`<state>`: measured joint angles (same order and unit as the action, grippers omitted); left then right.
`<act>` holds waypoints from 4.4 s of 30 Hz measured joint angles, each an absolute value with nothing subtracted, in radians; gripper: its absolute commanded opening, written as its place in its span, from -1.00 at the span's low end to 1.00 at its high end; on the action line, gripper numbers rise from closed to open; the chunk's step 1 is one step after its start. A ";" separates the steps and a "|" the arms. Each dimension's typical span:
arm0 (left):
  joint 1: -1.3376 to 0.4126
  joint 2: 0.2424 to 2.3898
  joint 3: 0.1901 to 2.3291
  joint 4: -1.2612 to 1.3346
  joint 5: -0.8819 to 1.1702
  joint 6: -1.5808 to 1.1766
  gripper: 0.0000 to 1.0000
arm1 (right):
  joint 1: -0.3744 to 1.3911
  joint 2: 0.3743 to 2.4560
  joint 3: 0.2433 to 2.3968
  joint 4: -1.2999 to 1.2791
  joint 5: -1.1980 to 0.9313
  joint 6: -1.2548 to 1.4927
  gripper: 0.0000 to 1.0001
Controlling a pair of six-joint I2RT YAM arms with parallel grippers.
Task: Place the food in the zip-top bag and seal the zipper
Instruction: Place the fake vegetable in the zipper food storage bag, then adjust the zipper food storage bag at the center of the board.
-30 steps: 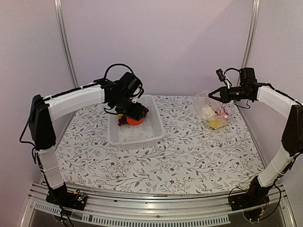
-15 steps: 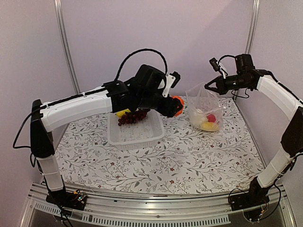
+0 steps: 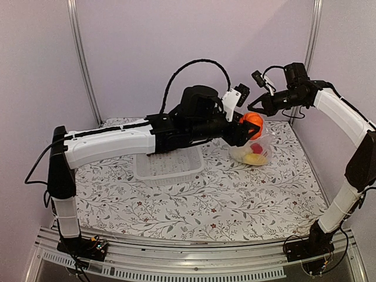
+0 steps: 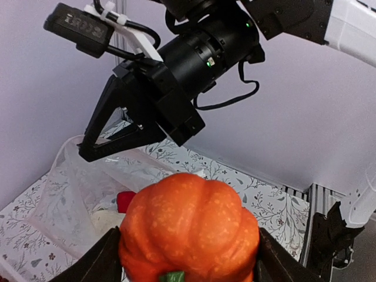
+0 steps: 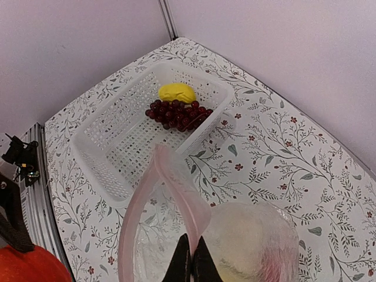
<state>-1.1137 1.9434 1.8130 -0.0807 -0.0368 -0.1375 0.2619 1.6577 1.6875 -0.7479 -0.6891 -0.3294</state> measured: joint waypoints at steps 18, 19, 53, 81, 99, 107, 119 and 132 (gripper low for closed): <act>-1.101 2.148 1.956 0.025 -0.187 -0.138 0.25 | 0.264 1.659 1.703 -0.787 -0.691 -0.302 -1.00; -1.098 2.162 1.970 0.024 -0.195 -0.144 0.25 | 0.264 1.659 1.703 -0.788 -0.693 -0.299 -1.00; -1.073 2.249 2.025 -0.031 -0.228 -0.148 0.99 | 0.268 1.679 1.778 -0.816 -0.690 -0.224 -1.00; -1.044 2.072 1.765 -0.061 -0.224 -0.770 -0.52 | 0.268 1.706 1.779 -0.792 -0.667 -0.224 -1.00; -1.007 2.152 2.035 -0.069 -0.093 -0.706 -1.00 | 0.207 1.702 1.811 -0.751 -0.389 -0.189 -1.00; -1.018 2.242 2.163 -0.065 -0.068 -0.660 -1.00 | 0.172 1.679 1.825 -0.735 -0.280 -0.182 -1.00; -0.944 2.333 2.225 -0.067 -0.030 -0.578 -0.36 | 0.175 1.665 1.777 -0.685 -0.262 -0.187 -1.00; -0.907 1.919 1.635 -0.080 -0.084 -0.397 0.20 | 0.183 1.658 1.660 -0.635 -0.527 -0.161 -1.00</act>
<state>-0.9073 1.9190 1.6348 -0.0803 -0.0837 -0.3969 0.1833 1.6577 1.6600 -0.6346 -0.5266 -0.1608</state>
